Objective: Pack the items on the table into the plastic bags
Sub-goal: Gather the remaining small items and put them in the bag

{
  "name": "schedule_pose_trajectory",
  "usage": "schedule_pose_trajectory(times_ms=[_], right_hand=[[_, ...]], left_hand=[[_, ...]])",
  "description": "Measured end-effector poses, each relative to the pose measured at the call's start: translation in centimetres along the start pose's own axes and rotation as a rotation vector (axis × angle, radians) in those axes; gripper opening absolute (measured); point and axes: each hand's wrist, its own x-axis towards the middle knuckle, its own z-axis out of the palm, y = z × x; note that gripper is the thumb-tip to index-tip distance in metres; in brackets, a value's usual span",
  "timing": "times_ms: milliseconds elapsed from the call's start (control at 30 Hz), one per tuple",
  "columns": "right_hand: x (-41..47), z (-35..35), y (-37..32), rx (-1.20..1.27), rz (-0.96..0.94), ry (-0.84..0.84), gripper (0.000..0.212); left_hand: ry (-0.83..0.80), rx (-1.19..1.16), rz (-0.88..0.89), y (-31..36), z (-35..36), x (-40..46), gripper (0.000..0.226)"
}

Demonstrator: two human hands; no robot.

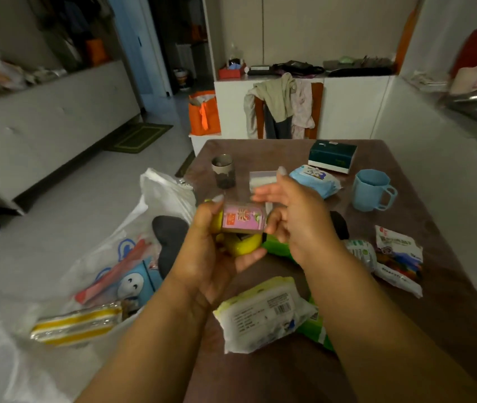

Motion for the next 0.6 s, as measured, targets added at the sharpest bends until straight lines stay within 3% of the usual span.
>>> schedule_pose_trajectory(times_ms=[100,200,300,367,433,500,600], right_hand=[[-0.3,3.6,-0.7,-0.027,-0.059,-0.024,0.041],[0.0,6.9,-0.7,-0.208,-0.150,-0.035,0.030],[0.7,10.1,0.0,-0.405,-0.164,-0.146,0.065],[1.4,11.5,0.6,-0.497,-0.141,-0.210,0.090],[2.1,12.2,0.9,-0.502,-0.137,-0.269,0.081],[2.5,12.4,0.8,-0.487,-0.141,-0.310,0.065],[2.8,12.6,0.6,-0.504,-0.168,-0.355,0.059]], left_hand=[[0.111,-0.083,0.087,2.5,-2.3,-2.9,0.045],[0.268,-0.132,0.192,4.6,-4.8,-5.0,0.044],[0.466,-0.064,0.221,5.8,-6.9,-5.1,0.044],[0.566,0.059,0.121,6.4,-7.9,-4.2,0.054],[0.614,0.174,-0.009,6.8,-8.5,-3.1,0.063],[0.645,0.310,-0.106,7.0,-9.1,-1.9,0.044],[0.631,0.622,-0.231,6.7,-9.5,-0.5,0.014]])
